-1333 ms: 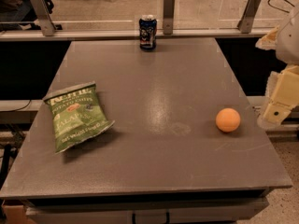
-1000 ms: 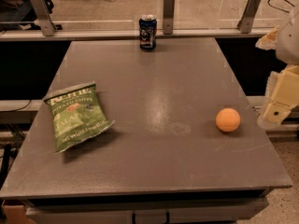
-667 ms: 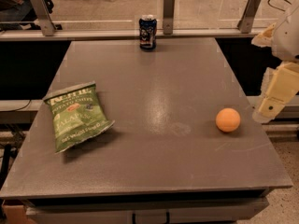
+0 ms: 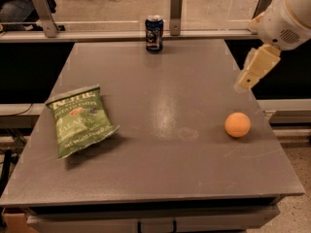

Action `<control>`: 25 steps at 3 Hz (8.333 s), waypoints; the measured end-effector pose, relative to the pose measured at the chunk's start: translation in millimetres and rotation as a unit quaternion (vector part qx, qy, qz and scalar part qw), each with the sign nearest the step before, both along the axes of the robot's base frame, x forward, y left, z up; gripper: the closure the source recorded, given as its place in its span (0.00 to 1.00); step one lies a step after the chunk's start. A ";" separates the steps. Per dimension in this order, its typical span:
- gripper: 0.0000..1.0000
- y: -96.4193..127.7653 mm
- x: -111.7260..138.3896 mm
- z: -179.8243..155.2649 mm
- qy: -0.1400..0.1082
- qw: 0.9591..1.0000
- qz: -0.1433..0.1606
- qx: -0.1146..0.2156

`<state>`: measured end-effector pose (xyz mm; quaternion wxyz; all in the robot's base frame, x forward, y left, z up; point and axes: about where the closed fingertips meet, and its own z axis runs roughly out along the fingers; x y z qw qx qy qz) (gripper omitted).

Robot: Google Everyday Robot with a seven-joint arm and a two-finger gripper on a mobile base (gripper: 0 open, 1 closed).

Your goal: Knock pepsi can over

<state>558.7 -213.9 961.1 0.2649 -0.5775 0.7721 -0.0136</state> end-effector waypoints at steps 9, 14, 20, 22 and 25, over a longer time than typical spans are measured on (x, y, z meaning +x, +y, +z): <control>0.00 155.2 292.0 -77.3 -0.090 0.938 -0.047 0.331; 0.64 226.3 292.7 -62.6 -0.062 0.920 -0.049 0.383; 0.82 76.9 118.0 -78.8 0.109 0.990 0.089 0.003; 0.36 77.6 100.1 -99.5 0.131 0.981 0.126 -0.060; 0.00 88.7 92.5 -94.8 0.123 0.980 0.149 -0.053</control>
Offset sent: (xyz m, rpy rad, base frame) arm 0.1812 0.0423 0.0062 0.2605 -0.1930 -0.0611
